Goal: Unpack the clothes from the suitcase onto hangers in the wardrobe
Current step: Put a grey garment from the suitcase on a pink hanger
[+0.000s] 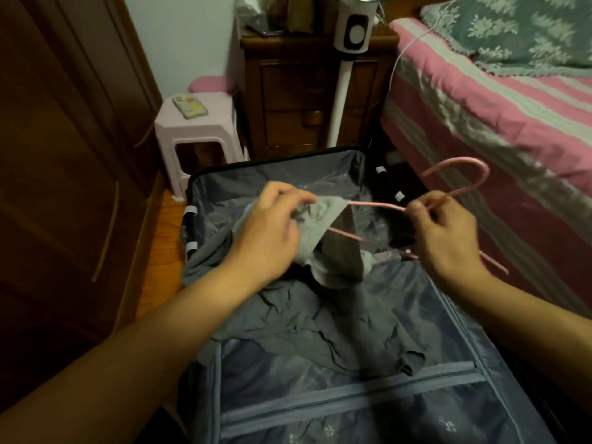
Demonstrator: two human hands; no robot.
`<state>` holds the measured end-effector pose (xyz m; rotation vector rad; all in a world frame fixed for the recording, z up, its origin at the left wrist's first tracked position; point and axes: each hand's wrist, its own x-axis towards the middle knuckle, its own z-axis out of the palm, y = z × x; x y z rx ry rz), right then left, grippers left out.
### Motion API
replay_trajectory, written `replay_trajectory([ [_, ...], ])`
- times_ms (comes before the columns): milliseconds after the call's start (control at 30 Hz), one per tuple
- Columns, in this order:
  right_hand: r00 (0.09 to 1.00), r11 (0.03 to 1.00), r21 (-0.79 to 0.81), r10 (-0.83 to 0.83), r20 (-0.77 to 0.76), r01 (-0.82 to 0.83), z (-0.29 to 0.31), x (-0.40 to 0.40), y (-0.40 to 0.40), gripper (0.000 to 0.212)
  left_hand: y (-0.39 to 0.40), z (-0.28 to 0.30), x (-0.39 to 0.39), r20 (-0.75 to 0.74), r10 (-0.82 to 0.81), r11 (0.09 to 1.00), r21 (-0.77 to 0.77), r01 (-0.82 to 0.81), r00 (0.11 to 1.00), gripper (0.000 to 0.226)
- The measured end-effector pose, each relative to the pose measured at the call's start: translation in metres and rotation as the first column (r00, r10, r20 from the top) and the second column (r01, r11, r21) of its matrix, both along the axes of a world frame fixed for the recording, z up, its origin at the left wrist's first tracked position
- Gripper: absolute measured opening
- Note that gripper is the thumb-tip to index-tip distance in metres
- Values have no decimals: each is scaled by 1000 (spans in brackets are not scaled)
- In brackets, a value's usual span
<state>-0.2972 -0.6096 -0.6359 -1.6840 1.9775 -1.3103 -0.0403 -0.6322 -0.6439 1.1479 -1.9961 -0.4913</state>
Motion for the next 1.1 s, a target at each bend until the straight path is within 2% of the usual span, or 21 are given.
replay_trajectory([
  [100,996,991,-132,1,-85,-12,16,-4,2,18,-10,7,13,-39,184,983,30,-183,982,31],
  [200,999,989,-143,50,9,-48,16,-1,1,19,-16,3,25,0,315,949,1,-315,949,28],
  [267,996,992,-112,70,54,-63,12,1,1,21,-20,-2,36,42,324,946,-23,-323,945,37],
  [367,990,993,-98,72,120,-61,12,0,1,24,-25,0,50,-71,301,952,-32,-304,951,37],
  [433,985,993,-93,88,148,-74,15,-1,2,24,-27,5,55,-63,223,973,-45,-226,973,38],
  [500,985,992,-52,120,123,-114,15,1,4,24,-29,6,58,97,86,994,-81,-79,992,32],
  [567,985,990,4,138,100,-140,14,4,5,26,-25,5,60,278,4,998,-67,15,961,29],
  [633,990,989,47,139,38,-141,15,6,4,24,-21,7,59,467,-60,998,8,63,882,33],
  [667,989,987,65,148,3,-148,15,6,4,22,-18,7,56,570,-103,995,57,86,815,33],
  [700,986,983,84,164,-30,-161,15,8,4,20,-15,7,53,641,-143,990,93,108,754,30],
  [733,980,978,102,187,-64,-180,15,10,4,19,-12,6,49,655,-172,985,112,131,736,28],
  [833,964,966,126,241,-114,-226,18,20,7,19,0,0,35,525,-177,984,109,140,833,25],
  [900,951,960,104,274,-142,-261,23,31,9,21,10,1,20,414,-109,993,3,118,904,25],
  [967,919,937,101,347,-190,-333,26,42,12,24,21,8,1,354,-75,988,-98,117,932,22],
  [1033,871,893,153,447,-206,-422,25,56,15,19,30,11,-11,343,-74,983,-135,127,936,12],
  [1100,870,892,105,452,-196,-440,22,61,16,12,30,12,-9,354,-2,986,-154,60,935,9],
])
